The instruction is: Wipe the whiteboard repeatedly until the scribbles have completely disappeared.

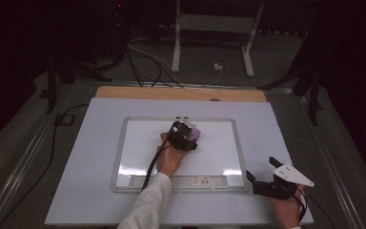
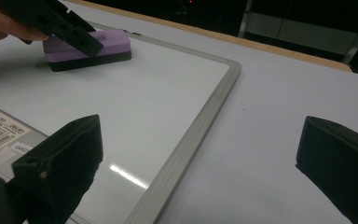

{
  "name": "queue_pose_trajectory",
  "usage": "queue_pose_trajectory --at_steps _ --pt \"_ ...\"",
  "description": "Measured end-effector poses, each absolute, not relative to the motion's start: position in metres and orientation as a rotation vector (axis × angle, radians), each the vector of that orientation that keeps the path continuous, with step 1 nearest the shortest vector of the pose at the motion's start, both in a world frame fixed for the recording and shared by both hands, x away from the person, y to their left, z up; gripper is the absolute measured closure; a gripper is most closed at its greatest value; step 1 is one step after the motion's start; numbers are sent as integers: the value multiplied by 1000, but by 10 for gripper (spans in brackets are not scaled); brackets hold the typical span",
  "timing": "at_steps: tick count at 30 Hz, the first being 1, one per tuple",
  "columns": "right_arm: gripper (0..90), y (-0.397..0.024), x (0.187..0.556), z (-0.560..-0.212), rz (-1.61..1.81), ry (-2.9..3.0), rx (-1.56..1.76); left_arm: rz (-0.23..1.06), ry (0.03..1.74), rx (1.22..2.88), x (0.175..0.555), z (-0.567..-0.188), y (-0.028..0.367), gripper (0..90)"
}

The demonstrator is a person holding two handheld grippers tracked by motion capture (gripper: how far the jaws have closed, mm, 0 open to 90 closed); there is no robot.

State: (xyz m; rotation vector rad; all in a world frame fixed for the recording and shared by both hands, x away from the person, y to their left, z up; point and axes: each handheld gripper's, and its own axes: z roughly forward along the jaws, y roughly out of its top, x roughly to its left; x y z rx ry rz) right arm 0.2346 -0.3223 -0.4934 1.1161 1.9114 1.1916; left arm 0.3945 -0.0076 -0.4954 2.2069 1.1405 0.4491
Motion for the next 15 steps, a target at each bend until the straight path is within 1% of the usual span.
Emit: queue_pose_trajectory --at_steps 4,11,15 --pt "9 -323 234 -493 1192 1909 1116 492 1202 2196 402 -495 4 422" --pt "9 -324 235 -493 1192 1907 1118 598 1342 2177 416 -493 39 422" --pt "9 -324 235 -493 1193 1908 1122 587 1381 2148 420 -493 47 422"
